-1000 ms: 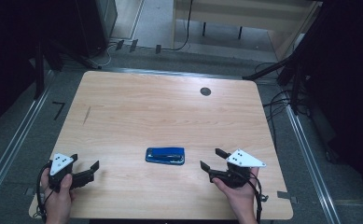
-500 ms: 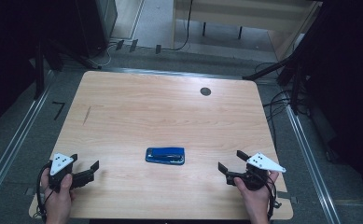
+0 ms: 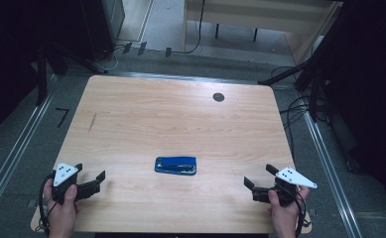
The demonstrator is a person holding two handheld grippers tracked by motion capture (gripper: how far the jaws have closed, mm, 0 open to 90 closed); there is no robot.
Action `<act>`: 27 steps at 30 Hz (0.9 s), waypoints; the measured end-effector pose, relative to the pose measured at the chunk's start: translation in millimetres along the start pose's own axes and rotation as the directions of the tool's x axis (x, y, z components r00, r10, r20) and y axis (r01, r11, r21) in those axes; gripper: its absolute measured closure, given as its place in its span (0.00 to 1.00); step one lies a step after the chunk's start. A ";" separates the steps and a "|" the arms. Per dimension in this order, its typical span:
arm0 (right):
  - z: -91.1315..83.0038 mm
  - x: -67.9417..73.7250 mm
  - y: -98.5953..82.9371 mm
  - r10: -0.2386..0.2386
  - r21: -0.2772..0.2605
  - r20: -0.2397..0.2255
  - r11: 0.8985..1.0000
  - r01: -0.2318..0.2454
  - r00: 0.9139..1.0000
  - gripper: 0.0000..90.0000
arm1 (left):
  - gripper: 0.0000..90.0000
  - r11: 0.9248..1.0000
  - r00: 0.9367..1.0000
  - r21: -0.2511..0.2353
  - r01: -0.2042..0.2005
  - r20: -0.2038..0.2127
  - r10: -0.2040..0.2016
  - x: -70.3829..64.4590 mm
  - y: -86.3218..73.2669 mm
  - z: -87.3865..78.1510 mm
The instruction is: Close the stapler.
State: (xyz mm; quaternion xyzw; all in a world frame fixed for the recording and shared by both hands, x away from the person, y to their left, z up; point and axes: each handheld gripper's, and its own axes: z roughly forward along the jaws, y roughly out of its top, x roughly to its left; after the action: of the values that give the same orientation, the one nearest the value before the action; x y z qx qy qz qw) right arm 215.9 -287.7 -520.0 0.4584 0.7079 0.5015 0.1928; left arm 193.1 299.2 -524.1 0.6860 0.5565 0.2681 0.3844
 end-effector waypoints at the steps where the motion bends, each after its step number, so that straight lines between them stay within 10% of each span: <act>1: -2.6 -3.8 -3.6 0.002 0.008 0.008 1.000 -0.002 1.000 0.00 | 0.15 1.000 1.000 -0.001 -0.001 0.000 0.001 0.1 0.0 0.1; 27: -34.6 -40.3 -27.7 0.061 0.043 0.132 0.997 -0.067 0.989 0.00 | 0.15 1.000 1.000 -0.003 0.001 -0.002 -0.001 -0.4 -0.1 -0.1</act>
State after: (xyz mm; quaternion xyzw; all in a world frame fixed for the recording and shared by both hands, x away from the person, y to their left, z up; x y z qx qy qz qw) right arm 198.3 -342.2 -537.4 0.5172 0.6903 0.4595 0.2117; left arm 192.9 298.9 -524.1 0.6849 0.5570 0.2691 0.3851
